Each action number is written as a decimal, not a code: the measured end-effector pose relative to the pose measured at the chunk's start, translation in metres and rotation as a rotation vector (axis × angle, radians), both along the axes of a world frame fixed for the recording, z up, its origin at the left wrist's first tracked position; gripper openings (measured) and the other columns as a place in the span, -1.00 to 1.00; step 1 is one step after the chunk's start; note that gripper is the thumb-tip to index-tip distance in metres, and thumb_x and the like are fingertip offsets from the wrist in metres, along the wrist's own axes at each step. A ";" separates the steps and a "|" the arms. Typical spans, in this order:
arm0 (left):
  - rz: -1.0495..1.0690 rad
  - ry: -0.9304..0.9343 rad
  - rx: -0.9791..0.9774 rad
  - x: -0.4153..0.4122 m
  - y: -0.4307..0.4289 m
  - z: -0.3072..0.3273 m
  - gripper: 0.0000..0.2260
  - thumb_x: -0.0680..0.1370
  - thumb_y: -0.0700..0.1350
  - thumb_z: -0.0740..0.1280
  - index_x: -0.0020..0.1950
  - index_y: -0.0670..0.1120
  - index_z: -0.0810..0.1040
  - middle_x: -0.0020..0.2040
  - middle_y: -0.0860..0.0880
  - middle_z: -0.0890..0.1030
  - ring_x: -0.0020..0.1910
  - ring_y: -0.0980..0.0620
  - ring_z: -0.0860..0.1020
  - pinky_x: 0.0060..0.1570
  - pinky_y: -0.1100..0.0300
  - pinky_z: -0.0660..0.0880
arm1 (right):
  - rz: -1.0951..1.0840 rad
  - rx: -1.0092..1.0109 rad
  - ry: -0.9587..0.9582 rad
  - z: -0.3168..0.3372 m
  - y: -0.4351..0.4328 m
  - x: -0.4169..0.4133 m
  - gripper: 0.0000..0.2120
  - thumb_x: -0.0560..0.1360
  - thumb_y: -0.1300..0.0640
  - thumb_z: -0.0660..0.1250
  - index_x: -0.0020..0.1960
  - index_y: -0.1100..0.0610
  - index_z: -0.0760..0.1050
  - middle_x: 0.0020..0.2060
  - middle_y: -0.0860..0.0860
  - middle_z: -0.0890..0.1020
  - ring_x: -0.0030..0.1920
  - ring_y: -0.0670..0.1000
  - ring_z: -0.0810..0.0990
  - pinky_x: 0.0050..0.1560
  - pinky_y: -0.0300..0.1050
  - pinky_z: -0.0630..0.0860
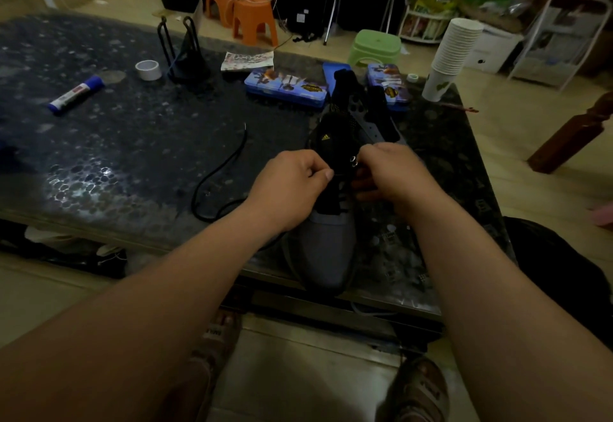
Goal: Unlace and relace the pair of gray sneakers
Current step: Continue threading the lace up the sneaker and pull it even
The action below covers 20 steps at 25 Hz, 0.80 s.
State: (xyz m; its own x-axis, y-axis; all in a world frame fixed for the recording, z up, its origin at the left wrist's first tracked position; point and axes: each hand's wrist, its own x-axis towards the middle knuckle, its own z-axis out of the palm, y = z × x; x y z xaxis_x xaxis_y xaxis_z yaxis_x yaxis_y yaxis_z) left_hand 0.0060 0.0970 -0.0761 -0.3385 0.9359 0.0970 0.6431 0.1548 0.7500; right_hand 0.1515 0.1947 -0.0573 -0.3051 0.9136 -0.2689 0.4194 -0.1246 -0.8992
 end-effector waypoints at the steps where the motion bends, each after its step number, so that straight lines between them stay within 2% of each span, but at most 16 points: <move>1: -0.004 0.000 0.003 0.000 0.000 -0.001 -0.85 0.63 -0.02 0.39 -0.15 0.11 0.61 -0.49 0.32 0.49 -0.46 0.30 0.45 -0.40 0.27 0.28 | -0.002 -0.063 0.060 0.000 0.000 0.003 -0.79 0.61 0.13 0.26 0.05 0.26 0.58 -0.14 0.18 0.66 -0.10 0.17 0.71 -0.07 0.10 0.69; 3: -0.008 -0.007 0.016 0.000 0.001 -0.003 -0.84 0.62 -0.03 0.39 -0.16 0.12 0.61 -0.48 0.34 0.48 -0.45 0.30 0.44 -0.37 0.24 0.29 | 0.020 -0.140 0.139 -0.002 0.001 0.009 -0.84 0.64 0.16 0.25 0.05 0.20 0.58 -0.11 0.17 0.66 -0.10 0.14 0.70 -0.17 -0.01 0.67; 6: -0.016 -0.007 0.029 0.000 0.001 -0.004 -0.85 0.62 -0.04 0.40 -0.15 0.12 0.62 -0.48 0.33 0.48 -0.46 0.30 0.43 -0.40 0.30 0.26 | 0.053 -0.164 0.187 -0.004 0.002 0.014 -0.86 0.65 0.17 0.25 0.05 0.17 0.57 -0.14 0.14 0.66 -0.17 0.08 0.70 -0.27 -0.10 0.65; 8: -0.016 0.007 0.036 0.003 0.001 -0.004 -0.86 0.62 -0.02 0.40 -0.14 0.12 0.62 -0.48 0.28 0.49 -0.46 0.29 0.44 -0.41 0.29 0.25 | 0.058 -0.168 0.204 -0.005 0.002 0.014 -0.87 0.66 0.16 0.25 0.07 0.17 0.57 -0.14 0.13 0.66 -0.17 0.07 0.70 -0.27 -0.10 0.64; 11: 0.002 0.108 0.053 0.006 0.001 -0.003 -0.88 0.62 0.02 0.39 -0.12 0.14 0.60 -0.43 0.15 0.51 -0.38 0.21 0.49 -0.35 0.19 0.35 | 0.075 -0.163 0.211 -0.005 0.001 0.014 -0.88 0.67 0.15 0.26 0.10 0.16 0.55 -0.12 0.13 0.67 -0.16 0.07 0.71 -0.26 -0.11 0.65; 14: -0.011 0.194 0.059 0.001 -0.001 -0.001 -0.89 0.62 0.03 0.37 -0.11 0.17 0.55 -0.32 0.14 0.56 -0.25 0.11 0.57 -0.25 0.10 0.51 | 0.076 -0.167 0.212 -0.004 0.002 0.017 -0.88 0.67 0.15 0.26 0.07 0.16 0.55 -0.15 0.10 0.68 -0.15 0.06 0.72 -0.24 -0.10 0.65; 16: -0.026 0.243 0.055 -0.003 -0.002 0.000 -0.88 0.63 0.03 0.36 -0.11 0.17 0.54 -0.32 0.15 0.54 -0.24 0.08 0.57 -0.22 0.05 0.55 | 0.077 -0.171 0.209 -0.004 0.003 0.017 -0.88 0.68 0.15 0.26 0.05 0.15 0.55 -0.14 0.10 0.69 -0.14 0.06 0.72 -0.23 -0.09 0.65; 20: -0.045 0.175 0.064 0.003 0.000 -0.003 -0.88 0.62 0.01 0.38 -0.11 0.17 0.57 -0.32 0.15 0.55 -0.22 0.08 0.57 -0.19 0.07 0.54 | 0.080 -0.159 0.198 -0.004 0.000 0.013 -0.86 0.68 0.15 0.26 0.11 0.18 0.55 -0.08 0.14 0.68 -0.11 0.08 0.71 -0.23 -0.11 0.66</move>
